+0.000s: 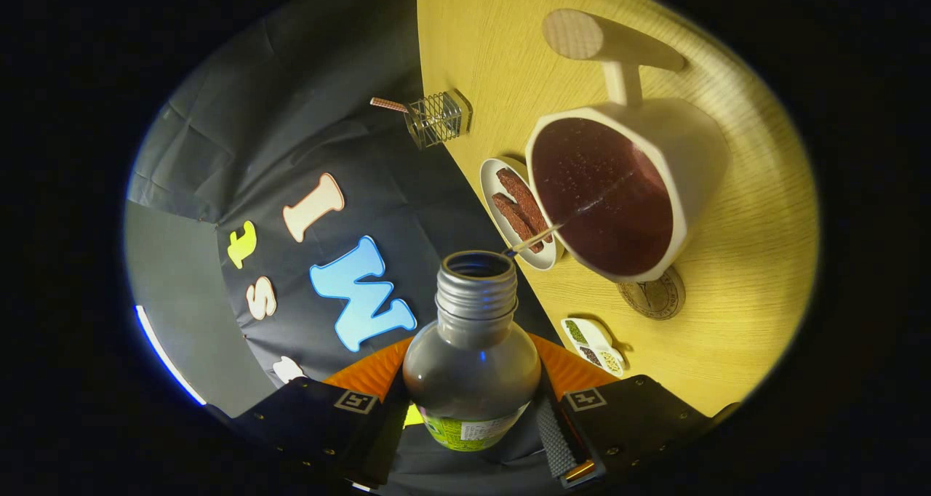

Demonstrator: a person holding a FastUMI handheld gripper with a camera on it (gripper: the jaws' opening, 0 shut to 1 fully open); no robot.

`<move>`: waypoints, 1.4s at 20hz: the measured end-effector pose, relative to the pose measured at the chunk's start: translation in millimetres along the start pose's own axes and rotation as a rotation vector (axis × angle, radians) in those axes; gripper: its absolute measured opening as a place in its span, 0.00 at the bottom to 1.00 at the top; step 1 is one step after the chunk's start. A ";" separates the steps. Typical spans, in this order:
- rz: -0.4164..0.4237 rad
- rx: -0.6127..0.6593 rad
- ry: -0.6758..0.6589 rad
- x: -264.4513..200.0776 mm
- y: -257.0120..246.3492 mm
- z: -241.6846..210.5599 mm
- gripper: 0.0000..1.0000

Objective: Take the bottle from table, then pour the juice into the cup, finally place the bottle on the coaster

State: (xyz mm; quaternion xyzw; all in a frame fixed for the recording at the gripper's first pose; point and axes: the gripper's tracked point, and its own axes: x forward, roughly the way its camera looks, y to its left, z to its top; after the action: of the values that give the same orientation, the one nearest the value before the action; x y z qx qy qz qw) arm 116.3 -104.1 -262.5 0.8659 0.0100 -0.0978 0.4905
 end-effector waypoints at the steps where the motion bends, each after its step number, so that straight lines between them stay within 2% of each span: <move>1: 0.002 -0.006 -0.004 1.0 -0.9 -0.2 0.78; 9: -0.008 -0.048 -0.049 2.1 -9.1 11.4 0.78; 18: -0.044 -0.175 -0.036 -2.3 -22.7 12.3 0.78; 25: -0.010 -0.342 -0.020 -6.0 -11.5 8.0 0.78; 28: -0.020 -0.479 -0.007 -9.9 -11.7 3.0 0.78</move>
State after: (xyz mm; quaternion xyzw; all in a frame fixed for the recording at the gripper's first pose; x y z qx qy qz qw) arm 104.7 -99.8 -272.2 0.7242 0.0397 -0.1004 0.6811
